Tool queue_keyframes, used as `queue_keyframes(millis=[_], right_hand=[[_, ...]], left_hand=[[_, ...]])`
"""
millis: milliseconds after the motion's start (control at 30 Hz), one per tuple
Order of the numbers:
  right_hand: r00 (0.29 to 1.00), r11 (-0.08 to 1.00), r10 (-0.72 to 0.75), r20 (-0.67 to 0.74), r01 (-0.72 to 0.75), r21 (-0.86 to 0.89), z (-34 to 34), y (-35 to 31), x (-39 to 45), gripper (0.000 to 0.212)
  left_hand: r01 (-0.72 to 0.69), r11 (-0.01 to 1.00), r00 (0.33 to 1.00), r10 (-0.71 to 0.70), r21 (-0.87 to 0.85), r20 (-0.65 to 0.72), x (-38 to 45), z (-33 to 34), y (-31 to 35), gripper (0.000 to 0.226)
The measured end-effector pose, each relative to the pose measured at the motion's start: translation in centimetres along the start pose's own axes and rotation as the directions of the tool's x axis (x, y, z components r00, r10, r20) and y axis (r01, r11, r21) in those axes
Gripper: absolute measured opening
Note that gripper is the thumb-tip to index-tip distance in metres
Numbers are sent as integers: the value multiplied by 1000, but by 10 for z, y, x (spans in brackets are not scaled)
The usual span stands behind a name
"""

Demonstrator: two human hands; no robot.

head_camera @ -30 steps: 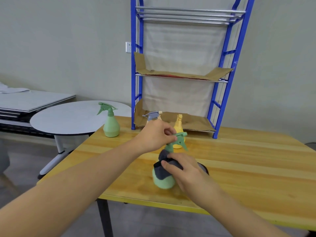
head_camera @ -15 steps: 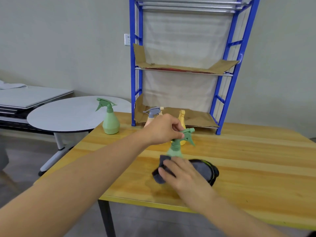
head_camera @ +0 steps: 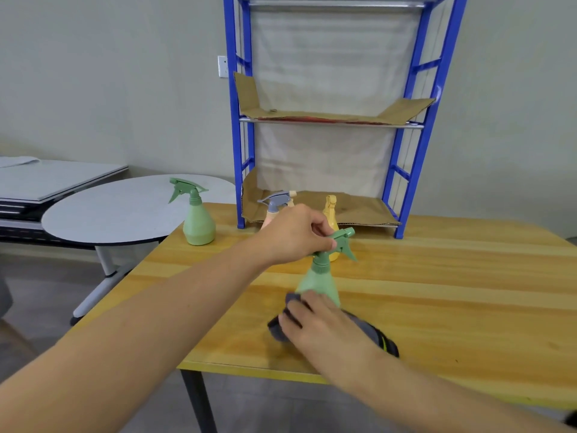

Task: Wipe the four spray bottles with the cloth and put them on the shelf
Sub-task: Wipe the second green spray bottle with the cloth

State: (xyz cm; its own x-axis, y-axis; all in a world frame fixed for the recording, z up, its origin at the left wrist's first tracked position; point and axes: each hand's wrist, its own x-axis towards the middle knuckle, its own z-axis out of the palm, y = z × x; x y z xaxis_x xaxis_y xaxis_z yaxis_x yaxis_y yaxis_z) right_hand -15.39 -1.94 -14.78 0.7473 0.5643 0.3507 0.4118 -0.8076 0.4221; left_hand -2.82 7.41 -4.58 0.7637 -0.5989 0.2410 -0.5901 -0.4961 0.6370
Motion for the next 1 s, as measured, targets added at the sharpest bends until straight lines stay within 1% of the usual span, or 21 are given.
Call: queue_keyframes(millis=[100,167,233,300,333,400,467,500,533,600,633,667,700,733,767,800,833,867,900,933,1000], right_hand=[[977,992,117,-179,-107,62,-7,30,6,37],[974,998,27,-224,-14,59,6,33,-10,35],[968,986,-148,-205,161,48,25,28,-35,33],[957,970,-223,-187,237,57,27,34,-49,31],[955,971,-206,-215,226,72,24,42,-47,33],[950,983,-42,-310,95,156,10,60,-34,31],[900,970,146,-411,-48,239,5,75,-23,27],[886,966,173,-429,-68,250,8,75,-23,26],[897,970,142,-418,-41,240,16,72,-28,25],[952,976,-64,-300,122,178,31,58,-48,23],[959,967,-166,-229,204,155,34,53,-58,26],[960,959,-218,-179,244,141,33,54,-62,28],[962,960,-206,-178,234,153,29,58,-60,26],[965,966,-143,-221,184,180,24,63,-53,26],[955,964,-24,-294,100,245,21,68,-46,29],[925,949,117,-362,4,315,20,74,-40,32],[890,919,240,-386,-81,386,21,76,-36,34],[873,894,313,-375,-138,426,23,75,-36,36],[879,874,347,-327,-177,453,27,71,-40,39],[900,858,353,-254,-204,472,34,68,-46,41],[953,853,296,-71,-230,469,36,71,-59,39]], left_hand=[[-10,1000,1000,11,21,-25,0,1,-3,14],[-22,1000,1000,22,16,-14,0,0,-4,14],[-36,999,999,37,-22,25,0,-2,-4,15],[-50,998,997,52,-40,53,0,-4,-4,17],[-56,998,997,58,-40,56,0,-5,-4,16],[-62,997,996,65,-50,58,1,-6,-4,14],[-73,996,995,77,-51,64,1,-7,-3,13],[-75,996,995,78,-47,65,1,-7,-3,13],[-71,996,995,74,-50,69,1,-7,-3,13],[-56,996,994,61,-65,86,1,-7,-3,10],[-54,996,994,60,-66,91,1,-7,-3,9],[-56,997,994,62,-61,93,1,-7,-2,8],[-62,997,993,67,-56,95,1,-7,-2,8],[-66,996,993,71,-56,96,1,-7,-2,8],[-71,996,993,76,-59,94,1,-7,-2,9],[-76,995,992,82,-61,91,2,-7,-2,10],[-82,995,992,86,-58,88,2,-7,-2,9],[-82,995,992,87,-57,88,1,-7,-2,9],[-79,995,992,84,-61,91,1,-7,-2,7],[-73,995,992,79,-66,98,2,-7,-2,7],[-68,995,991,75,-71,111,3,-8,-3,6]])
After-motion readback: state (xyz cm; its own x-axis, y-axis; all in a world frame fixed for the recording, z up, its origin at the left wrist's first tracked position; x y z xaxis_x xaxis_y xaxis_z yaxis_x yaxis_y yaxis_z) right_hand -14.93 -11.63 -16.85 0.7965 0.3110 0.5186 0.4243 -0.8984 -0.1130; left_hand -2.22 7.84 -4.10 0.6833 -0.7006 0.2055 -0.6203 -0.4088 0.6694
